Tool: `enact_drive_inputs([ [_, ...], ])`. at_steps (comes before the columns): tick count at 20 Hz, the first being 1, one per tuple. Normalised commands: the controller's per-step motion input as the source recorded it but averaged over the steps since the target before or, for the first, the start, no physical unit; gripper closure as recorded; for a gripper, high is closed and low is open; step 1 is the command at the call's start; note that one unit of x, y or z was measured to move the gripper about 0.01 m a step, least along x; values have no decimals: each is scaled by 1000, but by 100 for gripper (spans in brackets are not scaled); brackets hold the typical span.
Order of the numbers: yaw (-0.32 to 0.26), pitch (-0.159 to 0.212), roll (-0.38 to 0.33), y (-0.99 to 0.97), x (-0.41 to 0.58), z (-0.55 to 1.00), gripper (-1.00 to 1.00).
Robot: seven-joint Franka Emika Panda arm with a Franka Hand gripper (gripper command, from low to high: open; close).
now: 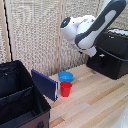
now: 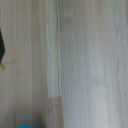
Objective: Please move the gripper into proximity with the fryer handle. Once close enough, gingerly grasp the handle and gently tug the fryer basket open in your direction.
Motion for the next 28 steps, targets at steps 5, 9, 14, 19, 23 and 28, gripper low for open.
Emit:
enact_drive_inputs([
  [5,70,-83,-190,-669,-207,-168,-100],
  [9,98,-71,-170,-655,-141,-229,-100],
  [14,152,-63,-89,-614,-43,-254,-100],
  [19,152,-55,-16,-398,0,-297,-100],
  [23,145,-17,0,-332,9,-305,-100],
  [28,157,0,0,-343,97,-350,-100],
])
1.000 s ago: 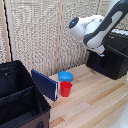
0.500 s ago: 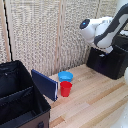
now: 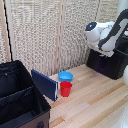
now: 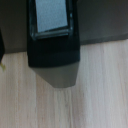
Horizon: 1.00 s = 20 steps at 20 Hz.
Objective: Please move the gripper into proximity with the fryer handle. Once close enough, gingerly grasp the handle and gently tug the fryer basket open in your direction.
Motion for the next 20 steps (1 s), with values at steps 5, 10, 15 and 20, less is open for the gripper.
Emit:
enact_drive_inputs([
  [5,204,1,-8,-379,117,-257,-100],
  [10,141,49,4,-204,119,-31,100],
  [15,-30,7,0,3,23,0,100],
  [20,-158,17,3,72,-57,4,100],
])
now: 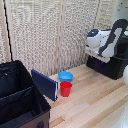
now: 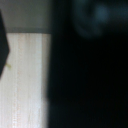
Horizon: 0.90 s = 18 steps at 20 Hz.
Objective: Please move the gripper into proximity with the fryer handle. Once close enough, gingerly grasp the handle and gently tug the fryer basket open in your direction.
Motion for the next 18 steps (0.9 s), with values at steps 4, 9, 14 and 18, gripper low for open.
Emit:
enact_drive_inputs([
  [4,-220,28,14,181,-184,69,100],
  [9,-191,3,77,317,-135,249,100],
  [14,-162,0,192,409,-53,321,100],
  [18,-106,20,241,458,-18,314,100],
])
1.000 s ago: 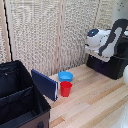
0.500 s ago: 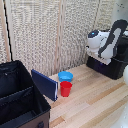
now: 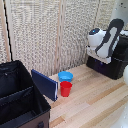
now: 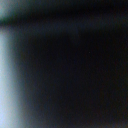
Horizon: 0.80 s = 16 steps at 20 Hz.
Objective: Please move the gripper into proximity with the fryer handle. Once close enough, gingerly grasp the handle and gently tug the fryer basket open in your direction.
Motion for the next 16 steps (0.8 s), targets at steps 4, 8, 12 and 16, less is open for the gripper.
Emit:
enact_drive_inputs([
  [4,-92,8,250,491,-54,352,100],
  [8,-73,0,215,598,-127,349,100],
  [12,-1,-134,3,963,-146,22,100],
  [16,-2,-148,0,946,-41,124,100],
])
